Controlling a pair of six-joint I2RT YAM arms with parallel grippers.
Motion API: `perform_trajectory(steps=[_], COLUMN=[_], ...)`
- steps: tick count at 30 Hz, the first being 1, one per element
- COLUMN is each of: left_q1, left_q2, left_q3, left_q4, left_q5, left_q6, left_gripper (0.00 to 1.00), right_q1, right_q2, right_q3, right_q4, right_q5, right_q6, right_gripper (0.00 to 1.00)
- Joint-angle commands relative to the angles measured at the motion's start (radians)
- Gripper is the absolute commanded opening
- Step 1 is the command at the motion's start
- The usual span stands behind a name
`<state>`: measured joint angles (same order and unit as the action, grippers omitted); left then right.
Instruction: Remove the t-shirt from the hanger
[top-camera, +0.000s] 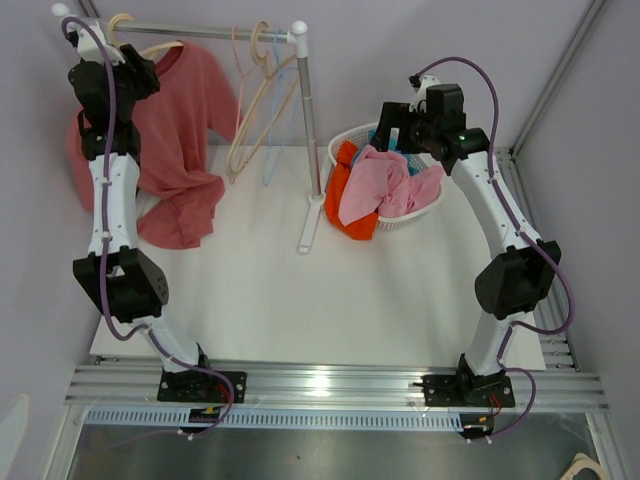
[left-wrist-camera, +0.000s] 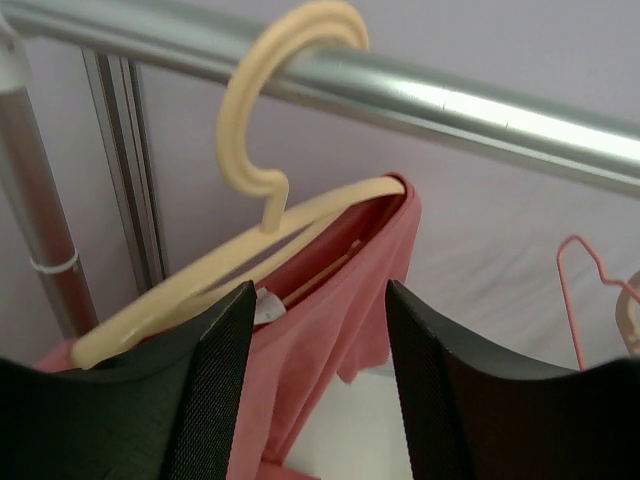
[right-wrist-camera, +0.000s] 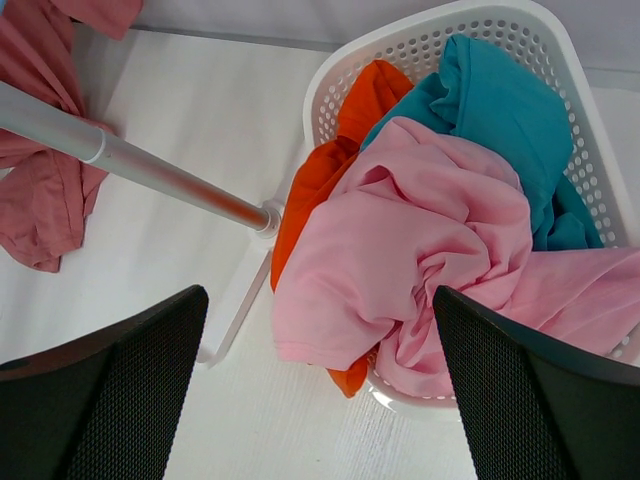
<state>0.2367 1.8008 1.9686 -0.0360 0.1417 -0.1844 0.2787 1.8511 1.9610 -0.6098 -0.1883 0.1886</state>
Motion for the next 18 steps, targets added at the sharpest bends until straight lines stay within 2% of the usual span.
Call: perform_trajectory(steps=[1,4,10,15,18], left_q1=[0.001,0.000,0.012,0.010,0.015], left_q2=[-0.122,-0.182,-0.126,-0.202,-0.152], left_q3=[-0.065,-0.146,-0.056,-0.181,-0.104], left_q4=[0.004,0.062,0.010,0.129,0.064], left_q5=[0.033,0.007,-0.036,-0.050,-0.056], left_q6=[-0.059,-0.040,0.008,0.010,0.029], left_gripper=[0.59,0.63,0.65,0.70,0.72], right_q1=[0.005,0.011,0.016,0.019,0.017], right_q2=[-0.033,-0.027,-0.029,-0.020,-0.006], right_q3=[0.004,0.003,-0.008,-0.004,0.007], right_q4=[0.041,0.042,0.050,0.050,0.053], right_q5=[-0.028,-0.039,-0.046,-0.051,-0.056], right_q6=[0.014,0.015,0.012,0.014,0.014], right_gripper=[0.99,0.99,1.00,0.99,0.99])
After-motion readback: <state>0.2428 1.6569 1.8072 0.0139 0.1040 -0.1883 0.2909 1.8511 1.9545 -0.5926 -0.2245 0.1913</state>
